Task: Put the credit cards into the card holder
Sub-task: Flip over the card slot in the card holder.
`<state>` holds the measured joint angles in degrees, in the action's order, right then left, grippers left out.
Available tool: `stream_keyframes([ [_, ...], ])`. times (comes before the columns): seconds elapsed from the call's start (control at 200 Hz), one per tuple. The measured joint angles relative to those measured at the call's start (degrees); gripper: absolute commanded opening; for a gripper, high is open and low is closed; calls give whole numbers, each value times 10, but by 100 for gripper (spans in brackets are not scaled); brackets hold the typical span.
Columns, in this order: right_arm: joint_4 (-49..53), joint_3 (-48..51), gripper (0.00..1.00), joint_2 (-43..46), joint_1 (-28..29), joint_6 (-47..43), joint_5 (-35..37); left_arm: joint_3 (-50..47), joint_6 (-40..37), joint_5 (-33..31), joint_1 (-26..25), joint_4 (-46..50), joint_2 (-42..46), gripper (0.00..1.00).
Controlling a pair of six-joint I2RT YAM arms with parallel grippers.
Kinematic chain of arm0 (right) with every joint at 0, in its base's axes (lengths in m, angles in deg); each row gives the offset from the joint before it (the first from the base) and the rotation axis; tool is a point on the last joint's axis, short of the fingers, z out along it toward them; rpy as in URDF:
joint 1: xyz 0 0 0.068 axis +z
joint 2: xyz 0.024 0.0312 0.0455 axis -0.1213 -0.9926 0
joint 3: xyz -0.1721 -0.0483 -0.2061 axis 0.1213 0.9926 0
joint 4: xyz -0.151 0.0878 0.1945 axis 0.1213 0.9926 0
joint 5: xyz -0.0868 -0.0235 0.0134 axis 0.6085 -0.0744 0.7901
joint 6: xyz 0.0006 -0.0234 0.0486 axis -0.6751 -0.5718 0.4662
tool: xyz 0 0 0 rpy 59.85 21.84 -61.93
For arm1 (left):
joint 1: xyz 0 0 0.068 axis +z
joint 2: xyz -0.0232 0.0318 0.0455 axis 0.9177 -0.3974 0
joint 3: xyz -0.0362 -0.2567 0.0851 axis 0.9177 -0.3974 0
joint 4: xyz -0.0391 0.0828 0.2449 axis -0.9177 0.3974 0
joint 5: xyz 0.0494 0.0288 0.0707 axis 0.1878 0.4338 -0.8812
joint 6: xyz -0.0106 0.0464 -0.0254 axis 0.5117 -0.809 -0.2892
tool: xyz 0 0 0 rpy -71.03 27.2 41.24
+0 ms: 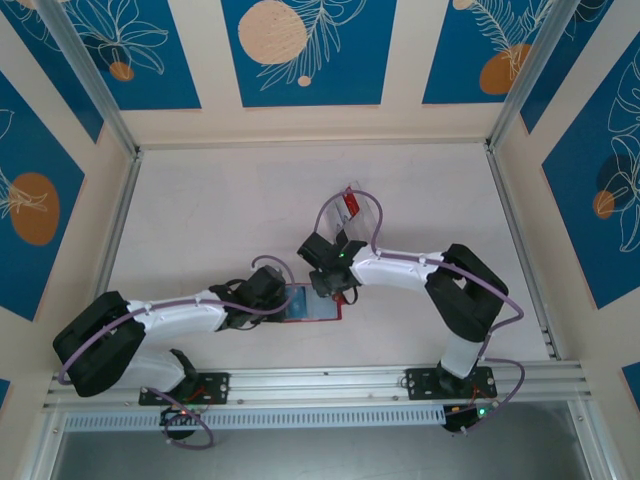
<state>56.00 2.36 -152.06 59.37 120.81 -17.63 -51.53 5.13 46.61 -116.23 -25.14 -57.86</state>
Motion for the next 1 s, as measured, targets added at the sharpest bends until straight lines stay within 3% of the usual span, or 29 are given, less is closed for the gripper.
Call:
stream_keyframes([
  [0.41, -12, 2, 25, -18, -3, 3, -12, 0, 0, 0, 0, 2, 1, 13],
  [0.54, -23, 7, 16, -18, -3, 6, -19, 0, 0, 0, 0, 2, 1, 13],
  [0.68, -35, 11, 0, -15, 1, 11, -25, 0, 0, 0, 0, 2, 1, 13],
  [1.0, -24, 11, 0, -10, 5, 13, -26, 0, 0, 0, 0, 2, 1, 13],
])
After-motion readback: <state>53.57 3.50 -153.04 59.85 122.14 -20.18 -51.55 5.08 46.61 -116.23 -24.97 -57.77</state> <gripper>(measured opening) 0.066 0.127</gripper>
